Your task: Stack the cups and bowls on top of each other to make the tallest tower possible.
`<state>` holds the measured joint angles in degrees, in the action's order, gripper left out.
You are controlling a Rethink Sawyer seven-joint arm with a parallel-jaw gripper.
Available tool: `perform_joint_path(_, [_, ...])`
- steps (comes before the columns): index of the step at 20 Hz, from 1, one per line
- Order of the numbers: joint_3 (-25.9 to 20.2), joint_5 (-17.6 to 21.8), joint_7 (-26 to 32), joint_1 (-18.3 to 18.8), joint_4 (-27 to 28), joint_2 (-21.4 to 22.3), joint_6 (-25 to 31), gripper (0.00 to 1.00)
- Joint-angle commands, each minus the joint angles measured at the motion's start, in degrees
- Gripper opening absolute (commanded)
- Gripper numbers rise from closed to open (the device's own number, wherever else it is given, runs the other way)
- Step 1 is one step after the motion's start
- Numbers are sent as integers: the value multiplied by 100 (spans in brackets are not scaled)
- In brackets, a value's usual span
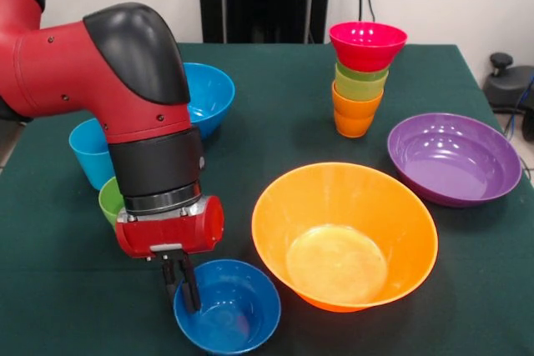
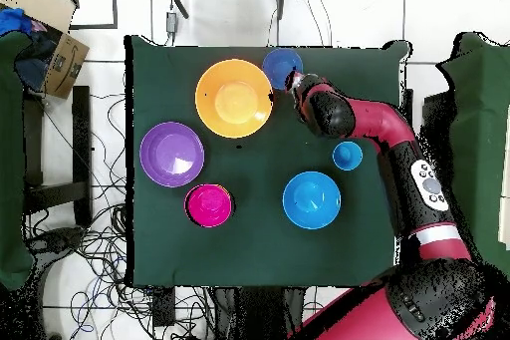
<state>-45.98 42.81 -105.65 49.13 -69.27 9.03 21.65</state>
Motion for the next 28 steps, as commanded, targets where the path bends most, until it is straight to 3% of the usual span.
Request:
perform_joint_path(1, [7,-96,816,-31,-534,601,586,0])
perform_joint_path(10, [46,-381,847,55,-892,1161,911,0])
perform_joint_path(19, [5,-429,1275,153,-828,1449,1161,0])
perform_joint_path(28, [-283,-1003,1073,377,-1627,2048,1718,0])
